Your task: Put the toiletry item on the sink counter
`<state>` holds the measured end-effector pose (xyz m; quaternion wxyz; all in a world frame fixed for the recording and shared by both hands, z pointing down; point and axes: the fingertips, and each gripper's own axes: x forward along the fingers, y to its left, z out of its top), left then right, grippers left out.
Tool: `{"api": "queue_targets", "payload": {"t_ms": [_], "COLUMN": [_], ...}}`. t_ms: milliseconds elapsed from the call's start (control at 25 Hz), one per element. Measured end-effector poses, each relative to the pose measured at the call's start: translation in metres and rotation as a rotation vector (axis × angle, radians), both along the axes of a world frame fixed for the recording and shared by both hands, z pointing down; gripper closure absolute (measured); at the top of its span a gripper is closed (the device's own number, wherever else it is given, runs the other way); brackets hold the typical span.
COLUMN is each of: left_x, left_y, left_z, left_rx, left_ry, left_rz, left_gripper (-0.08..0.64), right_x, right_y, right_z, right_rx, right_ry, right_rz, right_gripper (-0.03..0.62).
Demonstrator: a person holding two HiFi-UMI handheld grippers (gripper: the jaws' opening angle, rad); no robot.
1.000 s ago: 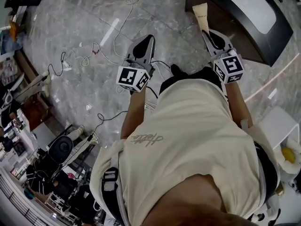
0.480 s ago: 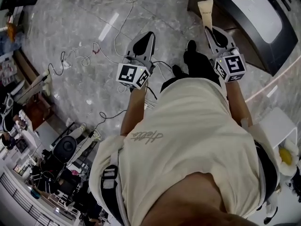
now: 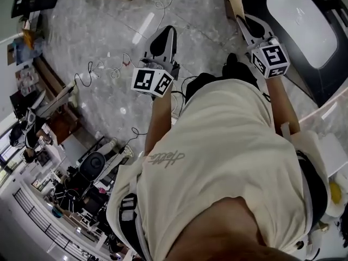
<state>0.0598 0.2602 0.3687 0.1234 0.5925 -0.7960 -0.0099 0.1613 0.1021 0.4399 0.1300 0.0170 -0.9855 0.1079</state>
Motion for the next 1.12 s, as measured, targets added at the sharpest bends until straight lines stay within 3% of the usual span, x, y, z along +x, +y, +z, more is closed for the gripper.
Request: {"api": "queue_targets", "payload": {"t_ms": [200, 400, 640, 840, 1120], "left_x": [-0.010, -0.041, -0.061, -0.125, -0.220], "left_y": [-0.040, -0.063, -0.082, -0.100, -0.115], "left_z": [0.004, 0.013, 0.021, 0.036, 0.038], "left_rx": [-0.001, -0.010, -0.006, 0.029, 0.052], "left_ry": [0.032, 0.039, -0.002, 0.043, 0.017], "left_rz": [0.036, 0.065, 0.220, 0.325, 0.486], "left_gripper": [0.557, 0.557, 0.557, 0.557, 0.557], "right_x": [-0.015, -0.027, -0.046, -0.097, -0.162], "right_y": [-0.028, -0.049, -0.039, -0.066, -0.076], "right_z": [0.007, 0.022, 0.036, 0.022, 0.004], "right_rx": [-0.004, -0.043, -0.035, 0.019, 0.112], "right_ry": [0.014, 0.045, 0.101, 0.100, 0.137], "right_rz": [-0.018, 0.040, 0.094, 0.250, 0.420], "right_gripper": [0.571, 0.571, 0.571, 0.571, 0.571]}}
